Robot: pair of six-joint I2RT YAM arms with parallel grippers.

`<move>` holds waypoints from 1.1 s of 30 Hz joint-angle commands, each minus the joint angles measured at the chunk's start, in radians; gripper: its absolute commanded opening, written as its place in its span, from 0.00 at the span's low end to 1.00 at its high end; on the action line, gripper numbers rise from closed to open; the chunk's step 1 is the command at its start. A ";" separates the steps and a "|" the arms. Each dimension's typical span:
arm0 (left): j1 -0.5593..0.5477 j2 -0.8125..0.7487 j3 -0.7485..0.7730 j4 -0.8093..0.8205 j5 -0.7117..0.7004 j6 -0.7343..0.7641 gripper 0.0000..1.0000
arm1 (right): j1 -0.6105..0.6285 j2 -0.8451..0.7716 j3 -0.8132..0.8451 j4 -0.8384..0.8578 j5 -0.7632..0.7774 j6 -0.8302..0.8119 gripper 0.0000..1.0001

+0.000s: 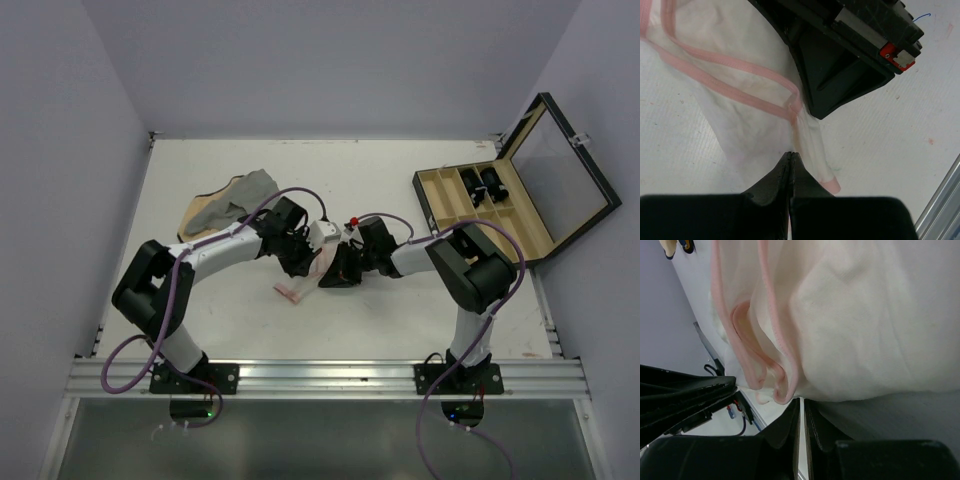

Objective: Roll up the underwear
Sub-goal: Fold the underwear

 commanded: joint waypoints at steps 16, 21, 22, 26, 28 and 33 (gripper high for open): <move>-0.028 0.045 0.012 0.015 0.156 0.019 0.00 | 0.004 0.015 -0.004 -0.017 0.058 -0.020 0.13; -0.030 0.097 -0.049 0.066 0.153 0.037 0.00 | 0.004 0.006 -0.002 -0.023 0.052 -0.026 0.13; -0.030 0.104 -0.066 0.081 0.144 0.042 0.00 | 0.003 0.004 0.002 -0.031 0.041 -0.032 0.12; -0.030 0.138 -0.086 0.112 0.124 0.053 0.00 | -0.034 -0.038 0.056 -0.117 -0.013 -0.114 0.07; -0.030 0.140 -0.094 0.132 0.110 0.051 0.06 | -0.054 -0.089 0.062 -0.137 -0.039 -0.138 0.05; -0.030 0.149 -0.101 0.152 0.097 0.054 0.25 | -0.105 -0.138 0.076 -0.100 -0.099 -0.045 0.07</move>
